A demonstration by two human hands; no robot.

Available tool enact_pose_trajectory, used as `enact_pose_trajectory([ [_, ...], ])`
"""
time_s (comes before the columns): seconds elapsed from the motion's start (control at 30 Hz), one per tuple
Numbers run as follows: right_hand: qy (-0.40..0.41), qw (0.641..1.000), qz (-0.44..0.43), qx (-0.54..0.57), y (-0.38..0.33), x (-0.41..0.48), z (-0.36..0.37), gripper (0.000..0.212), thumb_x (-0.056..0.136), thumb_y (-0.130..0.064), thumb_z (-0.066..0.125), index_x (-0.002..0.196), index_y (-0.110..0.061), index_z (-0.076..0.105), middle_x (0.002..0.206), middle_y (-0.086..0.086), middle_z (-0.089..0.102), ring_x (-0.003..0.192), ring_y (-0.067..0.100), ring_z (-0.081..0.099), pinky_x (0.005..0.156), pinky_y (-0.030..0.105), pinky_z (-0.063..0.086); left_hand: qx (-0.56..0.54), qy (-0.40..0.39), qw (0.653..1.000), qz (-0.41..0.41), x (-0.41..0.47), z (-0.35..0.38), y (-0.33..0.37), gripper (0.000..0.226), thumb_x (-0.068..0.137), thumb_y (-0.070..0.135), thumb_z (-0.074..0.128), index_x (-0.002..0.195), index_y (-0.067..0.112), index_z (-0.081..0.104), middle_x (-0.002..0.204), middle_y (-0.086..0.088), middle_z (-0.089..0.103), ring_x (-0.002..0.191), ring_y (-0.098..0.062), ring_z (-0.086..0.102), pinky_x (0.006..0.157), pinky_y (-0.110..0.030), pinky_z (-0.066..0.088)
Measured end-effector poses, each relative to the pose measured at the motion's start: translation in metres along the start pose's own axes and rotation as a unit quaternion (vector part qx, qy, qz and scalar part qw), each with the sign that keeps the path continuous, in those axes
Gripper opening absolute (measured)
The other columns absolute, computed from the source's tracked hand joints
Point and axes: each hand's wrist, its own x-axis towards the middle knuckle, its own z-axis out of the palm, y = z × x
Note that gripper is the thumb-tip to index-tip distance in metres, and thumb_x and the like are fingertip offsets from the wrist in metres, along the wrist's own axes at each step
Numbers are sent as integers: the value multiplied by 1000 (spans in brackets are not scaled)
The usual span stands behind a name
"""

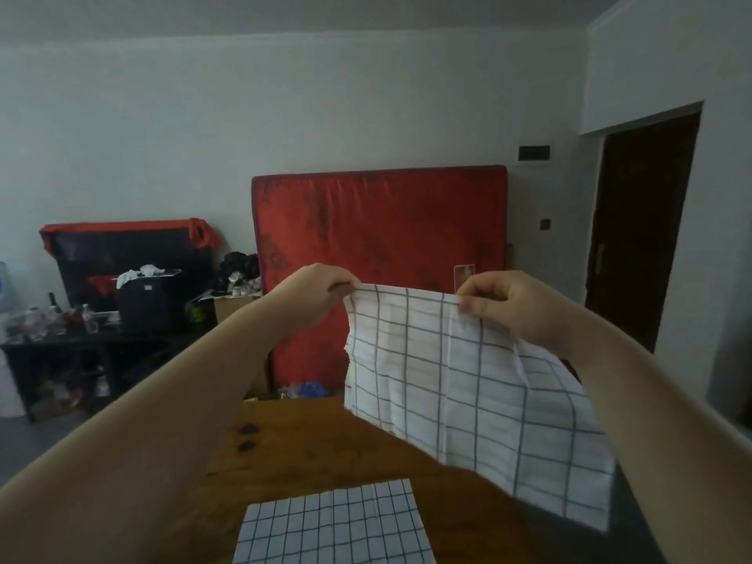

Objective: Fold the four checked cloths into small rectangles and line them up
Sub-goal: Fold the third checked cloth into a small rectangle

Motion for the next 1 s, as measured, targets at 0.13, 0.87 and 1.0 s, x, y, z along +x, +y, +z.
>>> enact_pose_trajectory([
  [0.13, -10, 997, -12, 75, 7, -7, 0, 25, 101, -22, 61, 82, -29, 77, 86, -8, 73, 87, 7, 69, 85, 24, 50, -19, -1, 1000, -6, 8, 9, 3, 30, 106, 31, 48, 120, 24, 73, 117, 7, 72, 107, -11, 65, 92, -33, 52],
  [0.87, 154, 984, -16, 85, 18, -14, 61, 17, 101, -30, 62, 112, -27, 75, 99, -10, 76, 94, 1, 70, 85, 18, 57, -160, 23, 986, 30, -30, 45, 87, 12, 92, 47, 68, 91, 36, 65, 84, 15, 68, 75, 4, 61, 66, -17, 43],
  [1.0, 157, 986, -38, 32, 11, -19, 64, 20, 100, -25, 64, 119, -30, 70, 103, -19, 70, 97, -11, 63, 82, 5, 49, -183, 72, 981, 2, -33, 50, 85, 13, 94, 41, 69, 84, 32, 69, 73, 13, 66, 63, 3, 58, 57, -15, 41],
])
